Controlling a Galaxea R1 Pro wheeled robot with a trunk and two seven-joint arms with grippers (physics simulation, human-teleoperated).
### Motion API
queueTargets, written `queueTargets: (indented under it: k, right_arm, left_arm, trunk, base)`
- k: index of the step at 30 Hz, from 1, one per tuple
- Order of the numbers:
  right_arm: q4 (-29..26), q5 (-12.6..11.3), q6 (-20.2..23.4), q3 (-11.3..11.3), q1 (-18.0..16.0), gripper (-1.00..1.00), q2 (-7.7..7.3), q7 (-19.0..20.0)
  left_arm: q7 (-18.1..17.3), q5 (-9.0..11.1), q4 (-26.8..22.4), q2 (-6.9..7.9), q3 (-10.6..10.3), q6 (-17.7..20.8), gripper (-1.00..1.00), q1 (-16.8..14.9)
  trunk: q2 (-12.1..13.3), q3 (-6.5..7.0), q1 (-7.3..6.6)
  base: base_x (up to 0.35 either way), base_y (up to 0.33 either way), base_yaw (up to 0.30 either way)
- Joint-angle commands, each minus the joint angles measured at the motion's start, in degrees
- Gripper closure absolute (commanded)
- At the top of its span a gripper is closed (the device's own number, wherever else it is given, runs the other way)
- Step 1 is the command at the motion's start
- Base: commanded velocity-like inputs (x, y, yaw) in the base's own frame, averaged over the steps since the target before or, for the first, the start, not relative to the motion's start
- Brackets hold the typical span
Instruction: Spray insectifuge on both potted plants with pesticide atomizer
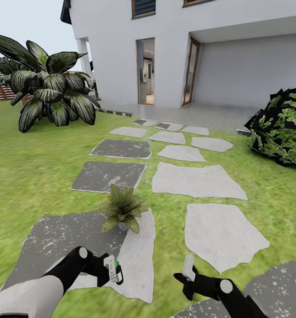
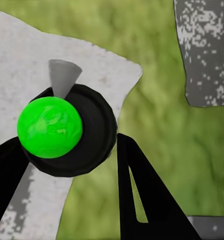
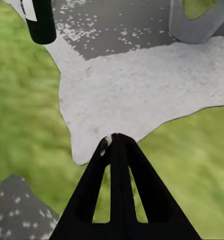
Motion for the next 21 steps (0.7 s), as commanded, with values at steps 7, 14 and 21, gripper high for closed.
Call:
queueTargets:
  k: [7, 14, 21]
  right_arm:
    - [-2.03, 0.63, -0.25, 0.34, -0.10, 1.00, 4.05, 1.68]
    - [-2.05, 0.64, -0.25, 0.88, -0.51, 1.00, 6.01, 1.96]
    - [-3.06, 0.64, -0.17, 3.83, -0.79, 1.00, 6.78, 1.96]
  left_arm:
    - [-0.01, -1.00, -0.11, -0.75, -2.20, -2.87, 1.00, -0.01]
    - [0.05, -1.81, -0.19, -2.37, -5.94, -2.99, 1.00, -0.01]
    - [0.17, -2.22, -0.19, -2.48, -9.06, -2.96, 1.00, -0.01]
  trunk:
    - [-0.02, -0.05, -0.01]
    - [-0.02, -0.05, -0.01]
    - [-0.02, -0.05, -0.01]
  base:
    - [0.000, 0.000, 0.000]
    - [0.000, 0.000, 0.000]
    - [0.000, 0.000, 0.000]
